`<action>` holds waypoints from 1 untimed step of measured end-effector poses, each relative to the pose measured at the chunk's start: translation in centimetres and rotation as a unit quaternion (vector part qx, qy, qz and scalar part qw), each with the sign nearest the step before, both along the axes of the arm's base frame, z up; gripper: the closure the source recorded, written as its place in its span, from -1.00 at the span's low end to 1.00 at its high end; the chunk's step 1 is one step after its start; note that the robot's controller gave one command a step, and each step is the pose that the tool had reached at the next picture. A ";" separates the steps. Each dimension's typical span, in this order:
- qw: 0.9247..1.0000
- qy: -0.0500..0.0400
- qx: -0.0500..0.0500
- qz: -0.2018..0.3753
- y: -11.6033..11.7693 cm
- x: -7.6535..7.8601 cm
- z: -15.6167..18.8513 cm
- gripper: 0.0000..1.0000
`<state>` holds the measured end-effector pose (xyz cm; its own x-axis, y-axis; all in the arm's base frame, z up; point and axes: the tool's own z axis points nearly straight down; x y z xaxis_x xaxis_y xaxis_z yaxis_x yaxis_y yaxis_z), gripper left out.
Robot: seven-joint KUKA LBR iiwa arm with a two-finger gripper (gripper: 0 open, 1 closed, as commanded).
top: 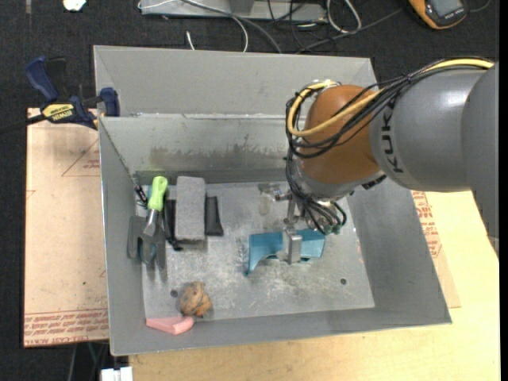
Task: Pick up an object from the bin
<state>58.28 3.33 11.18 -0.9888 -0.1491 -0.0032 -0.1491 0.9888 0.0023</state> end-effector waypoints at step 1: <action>1.000 0.000 0.000 -0.017 -0.4 -1.3 1.8 -1.00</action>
Offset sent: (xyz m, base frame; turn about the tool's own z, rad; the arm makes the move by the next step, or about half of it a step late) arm -0.0187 -0.0020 -0.0098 -0.2111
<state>57.03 2.88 12.96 -0.9933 -0.1156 -0.0028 -0.1156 0.9933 0.0031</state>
